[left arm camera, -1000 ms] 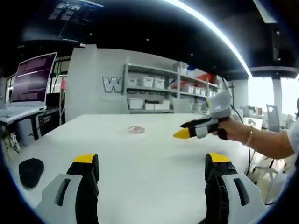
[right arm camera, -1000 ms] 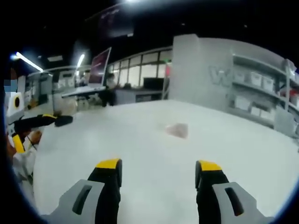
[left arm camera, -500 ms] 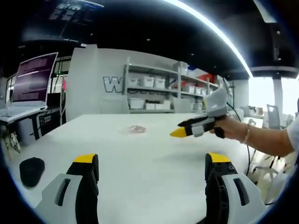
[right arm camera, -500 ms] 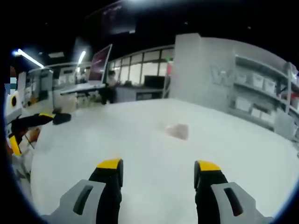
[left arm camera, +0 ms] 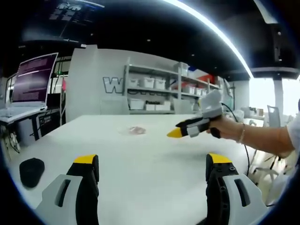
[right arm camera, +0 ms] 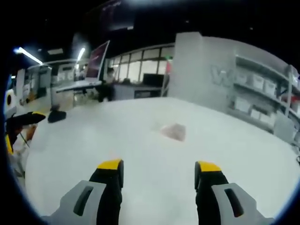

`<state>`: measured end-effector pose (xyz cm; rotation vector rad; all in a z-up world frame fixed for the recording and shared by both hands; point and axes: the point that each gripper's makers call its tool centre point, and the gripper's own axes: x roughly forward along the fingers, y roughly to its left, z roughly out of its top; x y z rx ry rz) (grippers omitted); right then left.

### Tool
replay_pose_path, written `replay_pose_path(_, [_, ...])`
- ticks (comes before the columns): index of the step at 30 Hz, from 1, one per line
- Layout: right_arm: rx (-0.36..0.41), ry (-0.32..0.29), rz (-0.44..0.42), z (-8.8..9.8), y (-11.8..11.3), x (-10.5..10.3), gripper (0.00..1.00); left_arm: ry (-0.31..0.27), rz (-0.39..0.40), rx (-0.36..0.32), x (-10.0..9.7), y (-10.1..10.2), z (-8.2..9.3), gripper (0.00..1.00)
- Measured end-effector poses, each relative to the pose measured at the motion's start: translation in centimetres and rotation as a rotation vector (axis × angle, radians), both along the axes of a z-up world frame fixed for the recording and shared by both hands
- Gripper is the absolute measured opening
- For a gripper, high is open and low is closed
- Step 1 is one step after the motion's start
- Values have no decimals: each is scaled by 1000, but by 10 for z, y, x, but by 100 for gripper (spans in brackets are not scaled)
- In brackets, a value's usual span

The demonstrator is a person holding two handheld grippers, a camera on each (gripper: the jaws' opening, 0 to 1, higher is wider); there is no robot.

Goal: Open the resealable bag by pulling the two sides of the seal apart until the entire bag opening is separated and visibly accessible.

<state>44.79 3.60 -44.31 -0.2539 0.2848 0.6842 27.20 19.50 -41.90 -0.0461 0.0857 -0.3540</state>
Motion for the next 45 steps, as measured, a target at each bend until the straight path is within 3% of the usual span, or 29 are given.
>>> replay_pose_path(45, [-34, -23, 17, -2, 11, 34, 56, 1, -11, -2, 2, -1, 4, 93])
